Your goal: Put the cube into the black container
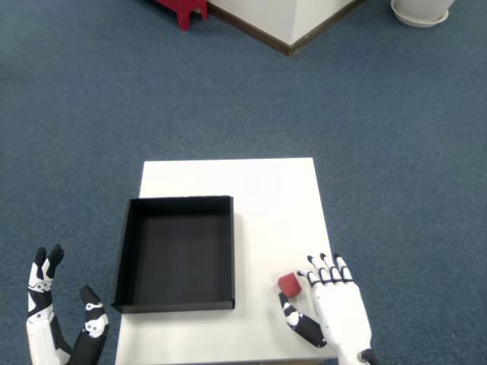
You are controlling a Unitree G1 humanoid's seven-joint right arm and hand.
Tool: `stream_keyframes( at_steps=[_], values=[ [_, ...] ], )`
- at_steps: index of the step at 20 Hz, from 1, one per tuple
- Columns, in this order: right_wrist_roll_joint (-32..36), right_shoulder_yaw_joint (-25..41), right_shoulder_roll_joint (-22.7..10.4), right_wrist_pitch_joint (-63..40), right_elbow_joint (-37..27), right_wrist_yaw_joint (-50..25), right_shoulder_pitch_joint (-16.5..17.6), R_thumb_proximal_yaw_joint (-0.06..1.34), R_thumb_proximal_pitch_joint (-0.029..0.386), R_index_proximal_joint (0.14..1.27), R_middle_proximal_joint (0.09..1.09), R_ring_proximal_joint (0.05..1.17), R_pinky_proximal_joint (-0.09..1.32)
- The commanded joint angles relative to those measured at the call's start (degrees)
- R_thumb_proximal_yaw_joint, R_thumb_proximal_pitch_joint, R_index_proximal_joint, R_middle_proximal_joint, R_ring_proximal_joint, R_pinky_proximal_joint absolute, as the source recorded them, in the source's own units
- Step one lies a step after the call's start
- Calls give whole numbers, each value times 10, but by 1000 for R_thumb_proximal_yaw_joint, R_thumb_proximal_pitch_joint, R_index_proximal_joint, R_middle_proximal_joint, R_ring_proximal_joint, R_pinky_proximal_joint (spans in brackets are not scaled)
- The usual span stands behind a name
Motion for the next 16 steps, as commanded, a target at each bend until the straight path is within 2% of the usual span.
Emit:
stream_keyframes(
  at_steps=[1,16],
  values=[
    [0,-6,-5,10,-26,-32,-9,234,137,527,243,178,-33],
    [1,21,-4,46,-77,3,18,225,137,525,239,162,-49]
  ],
)
